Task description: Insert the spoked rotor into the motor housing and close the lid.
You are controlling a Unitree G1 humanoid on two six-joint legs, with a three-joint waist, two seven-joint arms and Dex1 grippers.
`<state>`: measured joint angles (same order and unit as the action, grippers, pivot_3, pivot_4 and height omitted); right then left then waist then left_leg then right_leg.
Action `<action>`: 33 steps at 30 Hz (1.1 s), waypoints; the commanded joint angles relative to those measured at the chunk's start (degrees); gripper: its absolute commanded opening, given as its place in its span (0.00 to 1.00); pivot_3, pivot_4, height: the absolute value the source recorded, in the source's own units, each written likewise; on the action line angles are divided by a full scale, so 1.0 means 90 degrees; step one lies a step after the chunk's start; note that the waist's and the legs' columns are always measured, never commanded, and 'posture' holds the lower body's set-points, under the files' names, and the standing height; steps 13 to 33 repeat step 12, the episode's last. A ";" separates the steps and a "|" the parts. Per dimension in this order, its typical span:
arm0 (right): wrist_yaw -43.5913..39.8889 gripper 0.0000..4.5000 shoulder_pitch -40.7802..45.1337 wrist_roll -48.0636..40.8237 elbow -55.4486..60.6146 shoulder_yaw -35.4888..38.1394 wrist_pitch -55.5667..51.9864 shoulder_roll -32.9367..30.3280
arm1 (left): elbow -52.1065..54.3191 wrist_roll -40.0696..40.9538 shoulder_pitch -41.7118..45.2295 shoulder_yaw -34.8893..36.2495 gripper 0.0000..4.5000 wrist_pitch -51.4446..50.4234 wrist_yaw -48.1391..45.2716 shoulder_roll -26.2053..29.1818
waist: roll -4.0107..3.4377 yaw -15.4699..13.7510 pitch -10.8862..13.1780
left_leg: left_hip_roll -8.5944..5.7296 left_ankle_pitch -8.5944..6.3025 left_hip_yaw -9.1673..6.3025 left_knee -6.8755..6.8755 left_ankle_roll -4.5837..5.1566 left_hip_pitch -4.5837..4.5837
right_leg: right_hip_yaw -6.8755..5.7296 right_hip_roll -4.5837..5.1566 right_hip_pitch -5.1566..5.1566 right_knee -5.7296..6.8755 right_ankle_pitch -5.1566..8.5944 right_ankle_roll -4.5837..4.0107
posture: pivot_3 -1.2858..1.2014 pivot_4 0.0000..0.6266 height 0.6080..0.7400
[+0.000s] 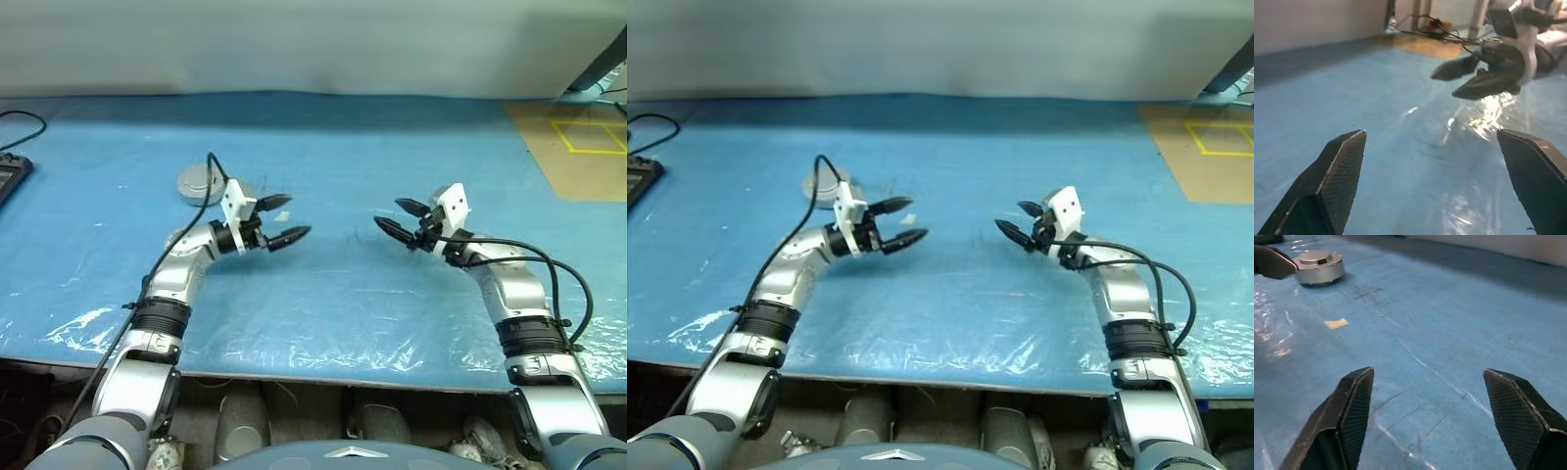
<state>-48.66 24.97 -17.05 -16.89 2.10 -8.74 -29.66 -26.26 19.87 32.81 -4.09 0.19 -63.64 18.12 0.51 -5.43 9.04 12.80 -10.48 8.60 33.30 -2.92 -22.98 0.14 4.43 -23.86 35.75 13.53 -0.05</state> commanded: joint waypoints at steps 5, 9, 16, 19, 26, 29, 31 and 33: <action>0.0042 1.00 0.0049 0.0151 0.0157 0.0112 0.0176 -0.0181 | 0.0058 -0.0147 0.0073 0.0016 1.00 0.0182 -0.0248 0.0093 | 0.0000 0.0006 0.0000 | 0.0000 0.0002 0.0004 0.0000 0.0004 0.0004 | 0.0001 0.0000 0.0000 0.0000 -0.0001 -0.0006 | 0.52 0.24 1.00; 0.0108 1.00 0.0119 0.0224 0.0076 0.0087 0.0171 -0.0110 | -0.0003 -0.0235 0.0066 -0.0008 1.00 0.0259 -0.0298 0.0123 | -0.0001 0.0002 0.0000 | 0.0000 0.0009 0.0006 -0.0001 0.0015 0.0002 | 0.0002 0.0001 0.0000 -0.0002 0.0000 -0.0007 | 0.52 0.24 1.00; 0.0127 1.00 0.0139 0.0291 0.0038 0.0056 0.0195 -0.0077 | -0.0028 -0.0267 0.0067 0.0000 1.00 0.0281 -0.0312 0.0104 | 0.0000 0.0002 0.0000 | 0.0000 0.0010 0.0006 -0.0001 0.0017 0.0002 | 0.0002 0.0000 -0.0001 -0.0002 0.0000 -0.0007 | 0.52 0.24 1.00; 0.0127 1.00 0.0139 0.0291 0.0038 0.0056 0.0195 -0.0077 | -0.0028 -0.0267 0.0067 0.0000 1.00 0.0281 -0.0312 0.0104 | 0.0000 0.0002 0.0000 | 0.0000 0.0010 0.0006 -0.0001 0.0017 0.0002 | 0.0002 0.0000 -0.0001 -0.0002 0.0000 -0.0007 | 0.52 0.24 1.00; 0.0127 1.00 0.0139 0.0291 0.0038 0.0056 0.0195 -0.0077 | -0.0028 -0.0267 0.0067 0.0000 1.00 0.0281 -0.0312 0.0104 | 0.0000 0.0002 0.0000 | 0.0000 0.0010 0.0006 -0.0001 0.0017 0.0002 | 0.0002 0.0000 -0.0001 -0.0002 0.0000 -0.0007 | 0.52 0.24 1.00; 0.0127 1.00 0.0139 0.0291 0.0038 0.0056 0.0195 -0.0077 | -0.0028 -0.0267 0.0067 0.0000 1.00 0.0281 -0.0312 0.0104 | 0.0000 0.0002 0.0000 | 0.0000 0.0010 0.0006 -0.0001 0.0017 0.0002 | 0.0002 0.0000 -0.0001 -0.0002 0.0000 -0.0007 | 0.52 0.24 1.00; 0.0127 1.00 0.0139 0.0291 0.0038 0.0056 0.0195 -0.0077 | -0.0028 -0.0267 0.0067 0.0000 1.00 0.0281 -0.0312 0.0104 | 0.0000 0.0002 0.0000 | 0.0000 0.0010 0.0006 -0.0001 0.0017 0.0002 | 0.0002 0.0000 -0.0001 -0.0002 0.0000 -0.0007 | 0.52 0.24 1.00; 0.0127 1.00 0.0139 0.0291 0.0038 0.0056 0.0195 -0.0077 | -0.0028 -0.0267 0.0067 0.0000 1.00 0.0281 -0.0312 0.0104 | 0.0000 0.0002 0.0000 | 0.0000 0.0010 0.0006 -0.0001 0.0017 0.0002 | 0.0002 0.0000 -0.0001 -0.0002 0.0000 -0.0007 | 0.52 0.24 1.00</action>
